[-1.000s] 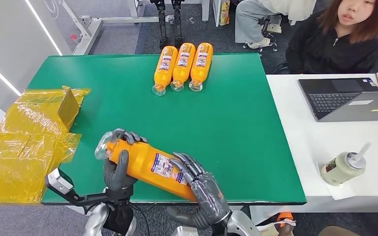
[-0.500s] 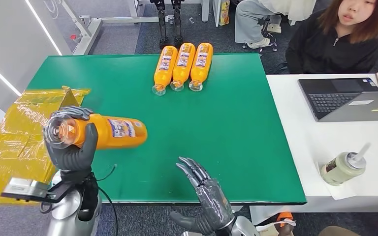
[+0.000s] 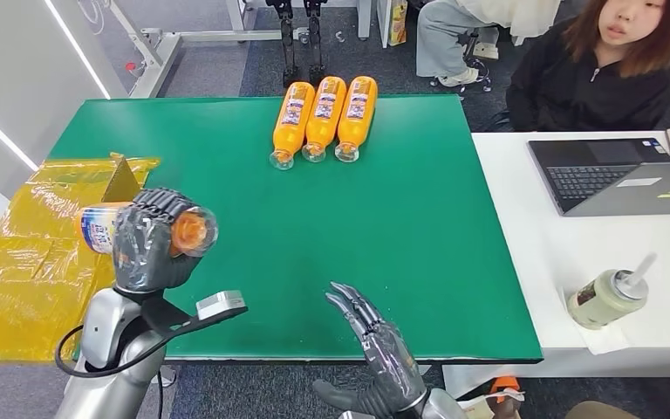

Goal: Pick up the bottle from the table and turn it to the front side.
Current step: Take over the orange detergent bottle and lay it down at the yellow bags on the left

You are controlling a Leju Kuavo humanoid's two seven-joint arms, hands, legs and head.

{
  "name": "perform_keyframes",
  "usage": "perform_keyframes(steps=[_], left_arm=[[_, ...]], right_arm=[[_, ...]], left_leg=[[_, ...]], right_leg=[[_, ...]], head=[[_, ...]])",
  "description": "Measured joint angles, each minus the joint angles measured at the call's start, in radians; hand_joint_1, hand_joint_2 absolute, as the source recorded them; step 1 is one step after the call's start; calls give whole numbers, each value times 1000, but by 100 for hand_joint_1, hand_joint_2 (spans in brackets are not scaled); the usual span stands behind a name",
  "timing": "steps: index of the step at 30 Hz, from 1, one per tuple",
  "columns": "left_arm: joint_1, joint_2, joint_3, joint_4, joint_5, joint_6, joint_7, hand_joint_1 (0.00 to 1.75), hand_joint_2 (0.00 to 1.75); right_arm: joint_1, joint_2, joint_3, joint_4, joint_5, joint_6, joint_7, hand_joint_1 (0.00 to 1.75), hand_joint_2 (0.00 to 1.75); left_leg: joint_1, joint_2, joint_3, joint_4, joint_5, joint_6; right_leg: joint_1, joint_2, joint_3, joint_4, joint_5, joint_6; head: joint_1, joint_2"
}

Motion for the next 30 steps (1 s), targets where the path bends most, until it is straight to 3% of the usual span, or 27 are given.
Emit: perform_keyframes(steps=[8,12,22,25,29,30], left_arm=[[-133,26,-49,421,-194,17,171,175,175],[-191,48,-66,628,-220,-13,202,175,175],[-286,125,-129,861,-226,-112,273,174,175],[-292,151,-141,885,-224,-119,289,149,175],[-297,172,-149,899,-223,-123,300,12,175],[-297,176,-150,901,-223,-122,304,0,175]], right_arm=[[-9,-21,0,-6,-52,25,-29,0,175],[-14,-34,0,-2,-68,26,-42,0,175],[5,-89,0,6,-117,18,-83,0,175],[-1,-99,0,14,-131,20,-91,0,175],[-13,-108,1,26,-142,25,-99,0,175],[-17,-109,1,29,-143,26,-101,0,175]], left_leg=[[0,1,0,0,0,0],[0,3,0,0,0,-1],[0,4,-1,0,0,-1],[0,4,-1,0,0,-1],[0,3,-1,0,0,-1],[0,4,-1,-1,0,-1]], right_leg=[[0,1,0,0,0,0],[0,3,-1,0,0,0],[0,4,-3,0,0,0],[0,4,-2,1,0,0],[0,4,-2,1,0,0],[0,4,-2,1,0,0]], head=[[0,0],[0,0],[0,0],[0,0],[0,0],[0,0]])
